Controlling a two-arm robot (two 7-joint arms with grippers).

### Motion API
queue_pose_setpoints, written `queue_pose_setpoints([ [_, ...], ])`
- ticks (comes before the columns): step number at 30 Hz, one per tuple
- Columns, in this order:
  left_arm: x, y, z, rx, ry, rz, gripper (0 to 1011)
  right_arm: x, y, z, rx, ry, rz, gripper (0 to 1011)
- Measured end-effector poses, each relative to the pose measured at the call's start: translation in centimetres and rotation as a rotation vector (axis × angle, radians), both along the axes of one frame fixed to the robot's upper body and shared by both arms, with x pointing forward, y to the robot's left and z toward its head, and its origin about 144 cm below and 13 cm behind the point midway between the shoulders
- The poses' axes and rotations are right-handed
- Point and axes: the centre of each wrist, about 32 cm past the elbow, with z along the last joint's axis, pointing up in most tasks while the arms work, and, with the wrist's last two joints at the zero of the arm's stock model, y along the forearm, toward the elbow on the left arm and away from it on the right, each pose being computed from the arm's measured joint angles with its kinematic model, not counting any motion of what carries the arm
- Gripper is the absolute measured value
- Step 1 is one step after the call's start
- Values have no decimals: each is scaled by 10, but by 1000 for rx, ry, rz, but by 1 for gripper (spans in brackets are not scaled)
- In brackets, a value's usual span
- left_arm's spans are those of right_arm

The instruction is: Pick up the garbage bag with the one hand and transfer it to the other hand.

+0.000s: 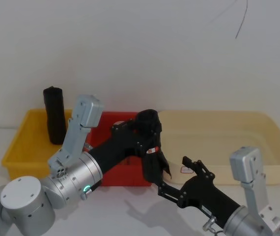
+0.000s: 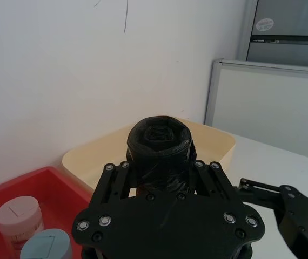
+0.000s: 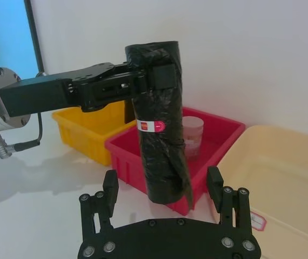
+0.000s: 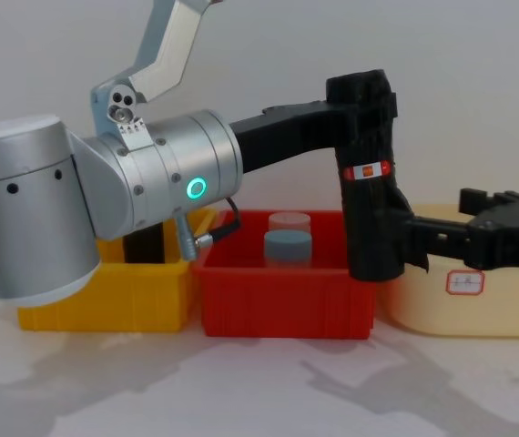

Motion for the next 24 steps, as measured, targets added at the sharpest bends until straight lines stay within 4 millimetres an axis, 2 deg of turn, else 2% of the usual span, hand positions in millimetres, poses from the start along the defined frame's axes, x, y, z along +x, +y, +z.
queue_pose_setpoints([
  [24,0,0,0,0,0,0,445,31,15,-9,-20,-26,29,999],
])
